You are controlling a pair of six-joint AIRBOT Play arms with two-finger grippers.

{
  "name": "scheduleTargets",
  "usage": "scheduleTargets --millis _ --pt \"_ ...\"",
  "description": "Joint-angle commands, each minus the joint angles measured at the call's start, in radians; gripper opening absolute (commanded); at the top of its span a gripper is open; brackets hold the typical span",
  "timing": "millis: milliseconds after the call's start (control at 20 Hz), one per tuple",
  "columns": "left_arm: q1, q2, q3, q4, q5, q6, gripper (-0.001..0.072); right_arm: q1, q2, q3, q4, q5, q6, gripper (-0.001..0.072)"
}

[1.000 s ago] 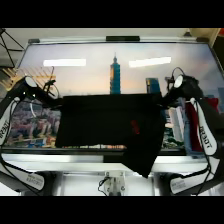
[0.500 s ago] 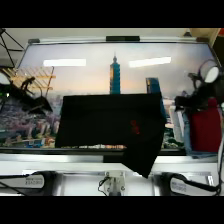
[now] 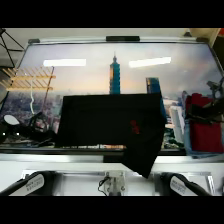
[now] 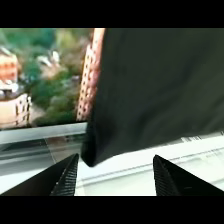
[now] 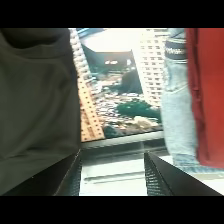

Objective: Fold the shirts.

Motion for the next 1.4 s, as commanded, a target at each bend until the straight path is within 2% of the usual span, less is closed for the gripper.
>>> scheduleTargets --millis 0,100,150,250,300,350,450,650,800,1000,1350 --pt "0.004 0.021 -0.084 -0.023 0.087 0.022 0.0551 -0.009 0.011 -0.008 0.025 0.001 -0.004 0.0507" --pt "0.003 0.021 -0.084 -0.044 0.129 0.021 0.0544 -0.009 0.011 -0.008 0.025 0.004 -0.004 0.0507" --pt "0.003 0.021 -0.084 -0.063 0.157 0.021 0.0447 -0.009 0.011 -0.008 0.025 0.004 -0.003 0.0507" --pt "0.003 0.021 -0.088 -0.127 0.191 0.021 0.033 -0.009 0.011 -0.008 0.025 0.01 -0.003 0.0507" --pt "0.003 0.021 -0.089 -0.137 0.192 0.021 0.0095 -0.009 0.011 -0.008 0.025 0.024 -0.003 0.0507" --pt "0.003 0.022 -0.09 -0.139 0.19 0.021 0.0032 -0.009 0.011 -0.01 0.024 0.039 -0.003 0.0507" --pt "0.003 0.024 -0.09 -0.139 0.178 0.021 0.0031 -0.009 0.048 -0.082 0.036 0.035 -0.005 0.0507" --pt "0.003 0.037 -0.089 -0.139 0.176 0.022 0.0031 -0.009 0.213 -0.499 0.148 -0.085 -0.09 0.0508" --pt "0.003 0.063 -0.088 -0.139 0.175 0.021 0.0031 -0.009 0.232 -0.697 0.193 -0.195 -0.093 0.0508" --pt "0.003 0.081 -0.088 -0.14 0.148 0.01 0.003 -0.008 0.232 -0.795 0.336 -0.282 -0.105 0.0506" --pt "0.003 0.081 -0.088 -0.139 0.15 0.01 0.003 -0.008 0.218 -0.844 0.379 -0.322 -0.113 0.0504"
